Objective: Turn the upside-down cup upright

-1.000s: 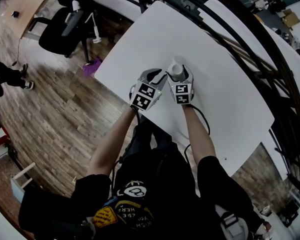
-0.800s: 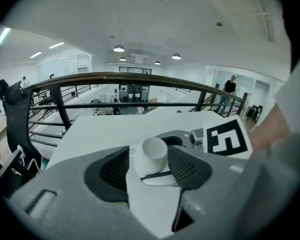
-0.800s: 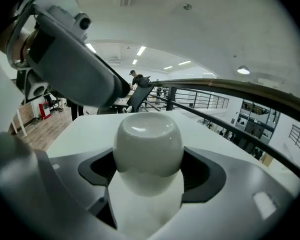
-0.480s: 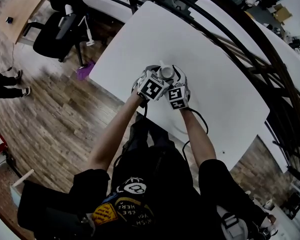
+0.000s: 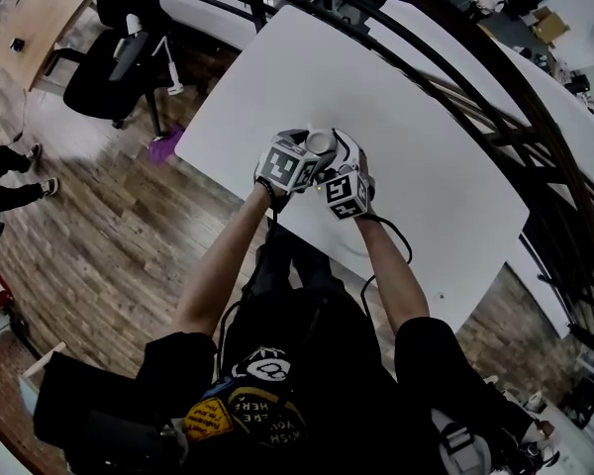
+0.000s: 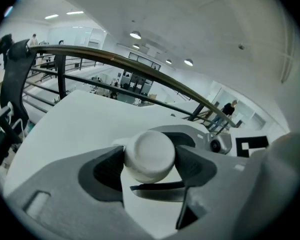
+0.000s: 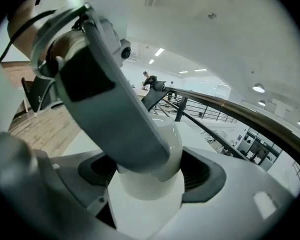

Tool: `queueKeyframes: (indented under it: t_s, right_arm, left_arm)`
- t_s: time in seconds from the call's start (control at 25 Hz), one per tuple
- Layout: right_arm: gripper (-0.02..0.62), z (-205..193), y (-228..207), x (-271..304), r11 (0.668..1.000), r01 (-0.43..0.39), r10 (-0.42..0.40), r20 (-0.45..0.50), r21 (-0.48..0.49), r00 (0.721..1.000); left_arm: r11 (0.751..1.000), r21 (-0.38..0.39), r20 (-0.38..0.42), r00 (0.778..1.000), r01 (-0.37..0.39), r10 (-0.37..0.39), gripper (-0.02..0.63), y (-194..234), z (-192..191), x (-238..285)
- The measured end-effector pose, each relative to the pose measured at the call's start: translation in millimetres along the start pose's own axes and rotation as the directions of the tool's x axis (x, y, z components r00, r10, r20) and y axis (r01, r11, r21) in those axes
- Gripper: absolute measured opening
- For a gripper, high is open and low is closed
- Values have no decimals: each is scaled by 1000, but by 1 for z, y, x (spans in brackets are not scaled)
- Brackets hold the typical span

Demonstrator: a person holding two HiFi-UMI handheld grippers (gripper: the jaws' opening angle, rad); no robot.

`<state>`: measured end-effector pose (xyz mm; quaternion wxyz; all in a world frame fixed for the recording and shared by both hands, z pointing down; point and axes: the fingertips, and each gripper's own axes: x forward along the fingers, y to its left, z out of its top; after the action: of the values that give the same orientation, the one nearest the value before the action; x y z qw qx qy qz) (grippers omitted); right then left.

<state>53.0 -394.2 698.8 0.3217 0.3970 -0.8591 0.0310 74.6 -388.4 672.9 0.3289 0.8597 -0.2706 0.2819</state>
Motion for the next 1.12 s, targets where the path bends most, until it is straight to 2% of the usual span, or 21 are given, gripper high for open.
queueKeyframes:
  t_s: [0.16, 0.24, 0.32, 0.44, 0.48, 0.52, 0.6, 0.72, 0.84, 0.92, 1.0, 1.08, 1.12]
  right_arm:
    - [385, 9, 5, -9, 995, -90, 86, 93, 32, 992]
    - [385, 19, 7, -19, 984, -137, 119, 153, 112, 981]
    - [382, 32, 8, -32, 959, -189, 143, 211, 213, 967]
    - [382, 19, -6, -42, 941, -212, 145, 254, 262, 956]
    - [382, 15, -9, -44, 926, -230, 148, 271, 300, 951]
    - [380, 11, -11, -45, 899, -259, 156, 293, 353, 943]
    - [371, 8, -10, -51, 811, -361, 201, 360, 460, 911]
    - [262, 17, -1, -63, 655, -550, 286, 504, 518, 815]
    - [173, 31, 0, -75, 542, -658, 300, 611, 523, 733]
    - [121, 39, 0, -79, 483, -706, 308, 654, 518, 691]
    - [95, 44, 1, -82, 437, -742, 314, 687, 508, 655]
    - [77, 47, 3, -84, 415, -761, 316, 705, 498, 634]
    - [66, 48, 3, -84, 418, -761, 316, 706, 497, 634]
  left_arm:
    - [984, -140, 70, 993, 105, -96, 331, 0, 7, -14]
    - [969, -195, 115, 985, 149, -128, 330, -2, 12, -20]
    - [962, -217, 143, 981, 163, -134, 330, -3, 15, -26]
    - [958, -230, 171, 976, 170, -132, 329, 0, 19, -33]
    - [953, -243, 188, 972, 182, -138, 330, 1, 21, -35]
    - [947, -256, 207, 968, 194, -143, 329, 3, 23, -38]
    - [936, -277, 242, 958, 217, -151, 328, 6, 27, -42]
    - [920, -286, 278, 942, 270, -190, 330, 0, 31, -47]
    - [915, -268, 275, 934, 302, -228, 330, -9, 32, -48]
    - [906, -267, 292, 924, 328, -248, 330, -10, 34, -47]
    - [895, -268, 317, 910, 357, -268, 330, -10, 37, -49]
    - [897, -251, 337, 902, 363, -271, 330, -8, 38, -52]
    - [909, -231, 339, 905, 346, -258, 326, -5, 38, -53]
